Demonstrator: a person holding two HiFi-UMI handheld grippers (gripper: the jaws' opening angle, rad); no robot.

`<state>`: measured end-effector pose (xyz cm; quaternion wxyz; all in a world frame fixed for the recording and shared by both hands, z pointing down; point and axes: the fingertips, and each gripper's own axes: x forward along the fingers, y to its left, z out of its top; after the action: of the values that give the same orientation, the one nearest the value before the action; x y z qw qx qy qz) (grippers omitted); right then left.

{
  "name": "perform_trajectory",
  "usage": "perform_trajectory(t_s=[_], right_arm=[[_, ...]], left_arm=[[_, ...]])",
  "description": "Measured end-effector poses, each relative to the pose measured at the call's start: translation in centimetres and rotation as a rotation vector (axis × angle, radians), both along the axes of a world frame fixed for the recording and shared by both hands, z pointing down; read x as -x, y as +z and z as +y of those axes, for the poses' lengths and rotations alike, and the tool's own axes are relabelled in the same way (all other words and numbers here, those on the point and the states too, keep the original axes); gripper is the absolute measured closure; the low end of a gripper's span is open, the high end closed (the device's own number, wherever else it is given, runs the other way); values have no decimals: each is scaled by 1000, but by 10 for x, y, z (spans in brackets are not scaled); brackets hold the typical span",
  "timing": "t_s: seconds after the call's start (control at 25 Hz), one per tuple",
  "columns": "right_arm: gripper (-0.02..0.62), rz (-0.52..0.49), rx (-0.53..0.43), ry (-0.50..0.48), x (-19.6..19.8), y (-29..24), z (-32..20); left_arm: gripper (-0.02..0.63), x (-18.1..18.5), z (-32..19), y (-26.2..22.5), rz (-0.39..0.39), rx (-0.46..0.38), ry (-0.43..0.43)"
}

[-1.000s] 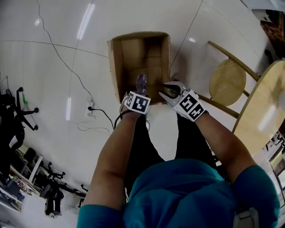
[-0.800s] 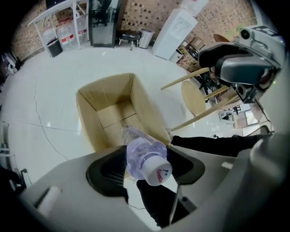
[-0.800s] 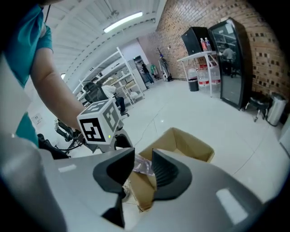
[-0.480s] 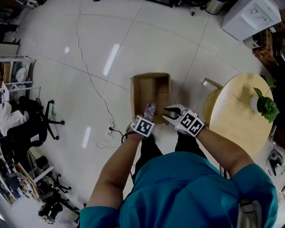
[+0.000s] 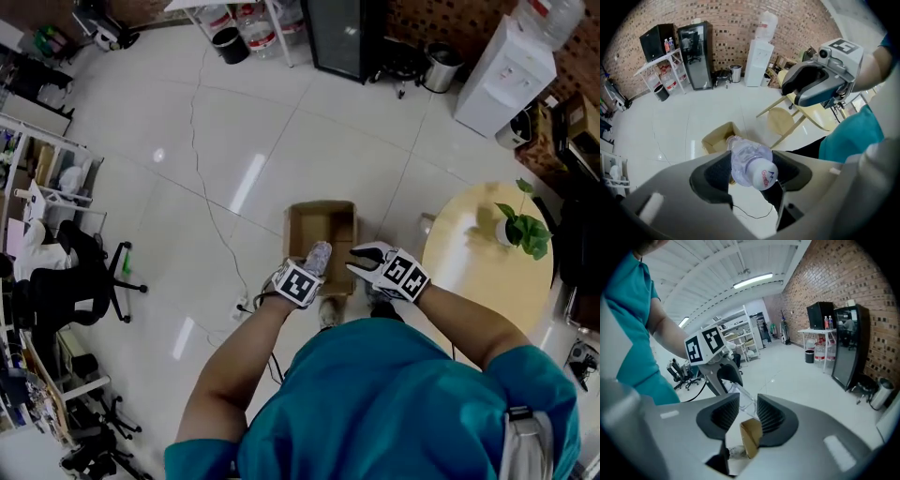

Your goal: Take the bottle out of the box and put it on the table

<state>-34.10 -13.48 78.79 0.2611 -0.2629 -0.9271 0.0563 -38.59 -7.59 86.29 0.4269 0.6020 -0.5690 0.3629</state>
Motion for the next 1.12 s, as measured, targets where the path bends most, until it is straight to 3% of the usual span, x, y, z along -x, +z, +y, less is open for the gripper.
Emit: perform_trajectory(t_s=[0.08,0.2,0.44,0.6,0.72,0.8,0.92,1.12], right_arm=[[479,0,-36,50,-5,-16,9],[479,-7,-67,138,-13,-44,27],[479,-36,-92,292,-31,-116,45],[479,-50,-109,381,-67,-157,43],[479,-71,-107,451,-111,-169,21],[479,-87,-107,482,-144,-173,6],[479,-112,-95,511,-192,-184,-15],[479,-143,-86,511,-287,-198,-54]], left_arm=[[331,11,-15,-54,-97,-148,85],[333,5,1,-94,-124,-199,201],[334,-11,33,-141,-131,-190,384],[334,-39,62,-148,-49,-66,457],[336,-69,63,-150,-7,-5,485],[336,-91,48,-162,-20,-14,501],[336,-123,11,-200,-99,-84,534],[336,-209,-26,-236,-60,-70,522]])
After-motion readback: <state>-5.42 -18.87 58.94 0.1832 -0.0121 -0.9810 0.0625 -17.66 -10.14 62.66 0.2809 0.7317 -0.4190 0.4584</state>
